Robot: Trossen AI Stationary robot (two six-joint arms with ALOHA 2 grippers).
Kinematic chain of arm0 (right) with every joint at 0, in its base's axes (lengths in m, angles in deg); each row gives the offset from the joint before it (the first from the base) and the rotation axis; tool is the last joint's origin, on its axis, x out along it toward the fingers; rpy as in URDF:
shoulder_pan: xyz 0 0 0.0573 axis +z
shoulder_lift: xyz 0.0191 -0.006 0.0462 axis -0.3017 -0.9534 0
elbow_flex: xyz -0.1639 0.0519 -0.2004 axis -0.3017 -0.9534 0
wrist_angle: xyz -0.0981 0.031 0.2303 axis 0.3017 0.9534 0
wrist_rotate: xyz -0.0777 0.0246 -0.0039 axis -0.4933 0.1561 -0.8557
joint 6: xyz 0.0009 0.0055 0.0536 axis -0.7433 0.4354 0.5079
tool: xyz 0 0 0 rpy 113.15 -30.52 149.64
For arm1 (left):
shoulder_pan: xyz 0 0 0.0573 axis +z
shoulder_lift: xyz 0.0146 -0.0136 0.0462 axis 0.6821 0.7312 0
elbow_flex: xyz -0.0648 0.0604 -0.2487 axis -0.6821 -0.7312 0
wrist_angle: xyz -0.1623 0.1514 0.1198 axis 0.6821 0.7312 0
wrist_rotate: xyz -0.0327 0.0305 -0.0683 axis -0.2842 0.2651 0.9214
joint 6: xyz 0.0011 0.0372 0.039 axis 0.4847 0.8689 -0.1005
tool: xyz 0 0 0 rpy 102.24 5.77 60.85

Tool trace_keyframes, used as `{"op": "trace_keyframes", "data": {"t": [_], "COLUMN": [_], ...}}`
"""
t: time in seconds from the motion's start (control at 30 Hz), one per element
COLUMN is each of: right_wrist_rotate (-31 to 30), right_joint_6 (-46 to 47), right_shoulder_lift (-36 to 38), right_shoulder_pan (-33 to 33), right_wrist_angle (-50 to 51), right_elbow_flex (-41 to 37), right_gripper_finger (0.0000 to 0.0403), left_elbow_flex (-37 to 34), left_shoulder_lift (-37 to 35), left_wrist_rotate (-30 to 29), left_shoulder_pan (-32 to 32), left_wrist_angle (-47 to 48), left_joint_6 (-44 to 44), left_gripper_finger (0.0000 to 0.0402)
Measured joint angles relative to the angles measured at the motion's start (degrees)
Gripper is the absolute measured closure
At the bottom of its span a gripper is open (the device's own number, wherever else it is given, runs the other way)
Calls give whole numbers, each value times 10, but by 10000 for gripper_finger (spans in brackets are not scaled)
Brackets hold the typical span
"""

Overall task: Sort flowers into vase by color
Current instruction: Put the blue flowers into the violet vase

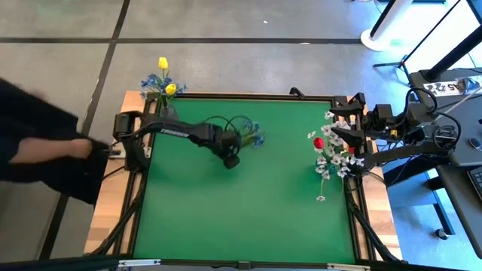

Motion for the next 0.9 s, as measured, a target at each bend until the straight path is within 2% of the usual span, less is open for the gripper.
{"op": "trace_keyframes", "data": {"t": [0.2,0.33,0.5,0.7,0.9], "right_wrist_rotate": [0,0,0,0,0], "right_joint_6": [0,0,0,0,0], "right_shoulder_lift": [0,0,0,0,0], "right_shoulder_pan": [0,0,0,0,0], "right_wrist_angle": [1,1,1,1,1], "right_elbow_flex": [0,0,0,0,0], "right_gripper_finger": [130,130,130,130,130], "left_elbow_flex": [-20,-23,-21,-21,-20], "left_shoulder_lift": [-36,-37,-22,16,44], "left_wrist_rotate": [43,56,22,-54,-7], "left_shoulder_pan": [-72,-103,-98,-44,-7], "left_wrist_angle": [63,47,-45,-81,-150], "left_joint_6": [-151,-214,-182,-114,-68], "left_gripper_finger": [334,280,232,218,218]}}
